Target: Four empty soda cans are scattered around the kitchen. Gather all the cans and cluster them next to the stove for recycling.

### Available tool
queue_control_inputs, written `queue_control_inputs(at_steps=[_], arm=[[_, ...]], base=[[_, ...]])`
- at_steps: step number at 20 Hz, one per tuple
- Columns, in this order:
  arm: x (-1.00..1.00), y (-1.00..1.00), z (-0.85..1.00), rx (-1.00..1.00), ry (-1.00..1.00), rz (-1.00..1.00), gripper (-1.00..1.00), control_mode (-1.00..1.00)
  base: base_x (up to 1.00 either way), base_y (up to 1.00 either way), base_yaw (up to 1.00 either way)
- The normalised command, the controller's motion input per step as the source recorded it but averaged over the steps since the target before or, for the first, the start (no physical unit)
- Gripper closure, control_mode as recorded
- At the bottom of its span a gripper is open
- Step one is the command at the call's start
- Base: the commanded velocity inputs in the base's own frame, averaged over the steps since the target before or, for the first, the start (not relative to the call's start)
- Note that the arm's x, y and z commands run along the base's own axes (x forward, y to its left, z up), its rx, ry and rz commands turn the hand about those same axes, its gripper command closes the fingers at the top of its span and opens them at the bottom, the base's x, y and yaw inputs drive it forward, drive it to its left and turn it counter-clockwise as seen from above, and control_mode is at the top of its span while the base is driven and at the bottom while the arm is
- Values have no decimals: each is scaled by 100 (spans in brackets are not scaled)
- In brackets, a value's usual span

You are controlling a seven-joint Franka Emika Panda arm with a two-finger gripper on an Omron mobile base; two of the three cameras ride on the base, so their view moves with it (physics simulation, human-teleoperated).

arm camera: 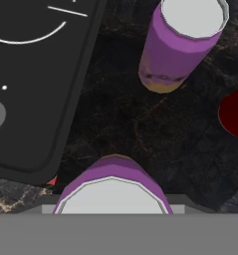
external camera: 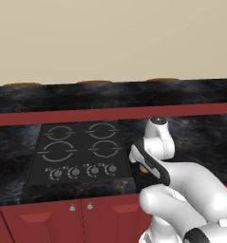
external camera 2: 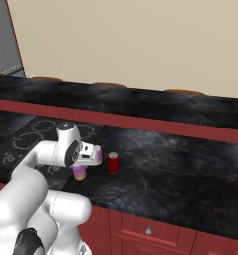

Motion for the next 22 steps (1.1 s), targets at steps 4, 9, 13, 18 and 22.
queue_control_inputs(at_steps=[4,9,13,18,22], arm=[[7,-1,-14,0,2,0,100,-100],[1,0,-11,0,2,0,-100,-100],[0,-3,-11,0,1,0,-100,-100],[1,-1,-8,0,0,0,-100,-100],[2,-6,5,4,-1,1,-100,-100]], base=[[0,0,0],[0,0,0],[0,0,0],[0,0,0],[0,0,0]])
